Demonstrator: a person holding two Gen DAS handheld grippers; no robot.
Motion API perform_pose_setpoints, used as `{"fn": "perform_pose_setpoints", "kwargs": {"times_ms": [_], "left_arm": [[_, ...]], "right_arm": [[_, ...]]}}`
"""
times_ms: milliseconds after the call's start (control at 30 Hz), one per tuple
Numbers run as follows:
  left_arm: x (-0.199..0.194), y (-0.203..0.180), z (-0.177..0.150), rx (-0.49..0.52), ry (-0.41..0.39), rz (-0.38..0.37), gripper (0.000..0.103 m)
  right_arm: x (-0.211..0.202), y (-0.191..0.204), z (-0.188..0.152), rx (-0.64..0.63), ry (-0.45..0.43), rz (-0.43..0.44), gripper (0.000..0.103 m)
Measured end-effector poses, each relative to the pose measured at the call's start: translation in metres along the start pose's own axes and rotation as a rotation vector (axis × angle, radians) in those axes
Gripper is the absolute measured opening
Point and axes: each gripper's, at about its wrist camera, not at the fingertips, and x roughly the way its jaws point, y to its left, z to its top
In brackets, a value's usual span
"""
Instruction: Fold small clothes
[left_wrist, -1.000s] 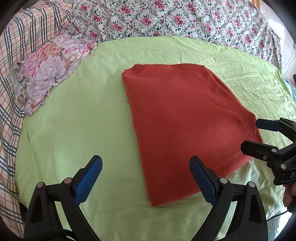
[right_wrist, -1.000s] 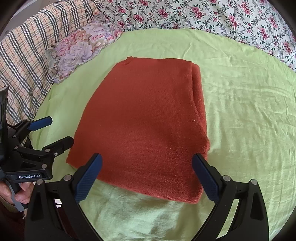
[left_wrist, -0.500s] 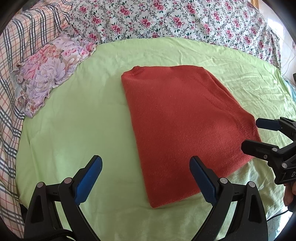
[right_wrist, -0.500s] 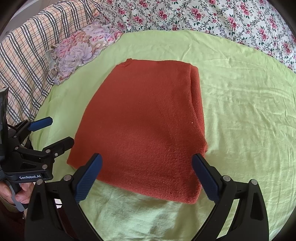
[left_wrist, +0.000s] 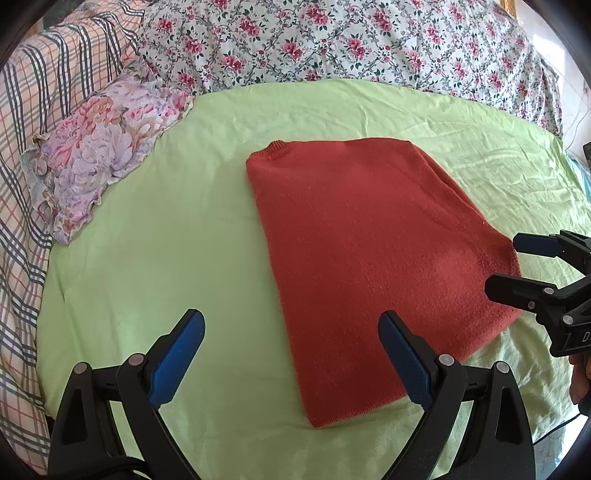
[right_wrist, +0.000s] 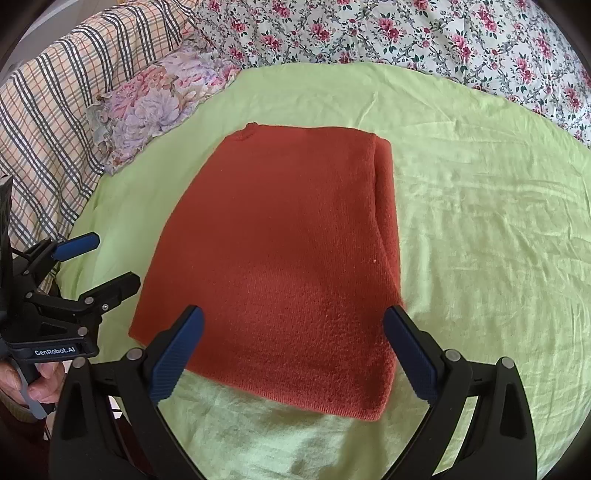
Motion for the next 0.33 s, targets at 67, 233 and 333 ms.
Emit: {"fn": "perform_pose_setpoints", "kwargs": {"times_ms": [67,233,333], "left_arm": [[-0.0004,-0.0004,0.0007,0.003,-0.004,0.002,0.095],[-0.0009,0.0014,0.0018,0.002,-0.011,0.012,0.095],[-0.0001,0.0032,0.001,-0.007,-0.008,0.004,0.095]], "right_arm": [[-0.0001,0.0009,-0.0005,0.0,0.0,-0.001,0.098],[-0.0024,0.001,0.0015,0.002,-0.005,-0.008,0.098],[-0.0019,-0.0016,0.0037,0.007,-0.009,-0.01,0.098]]}}
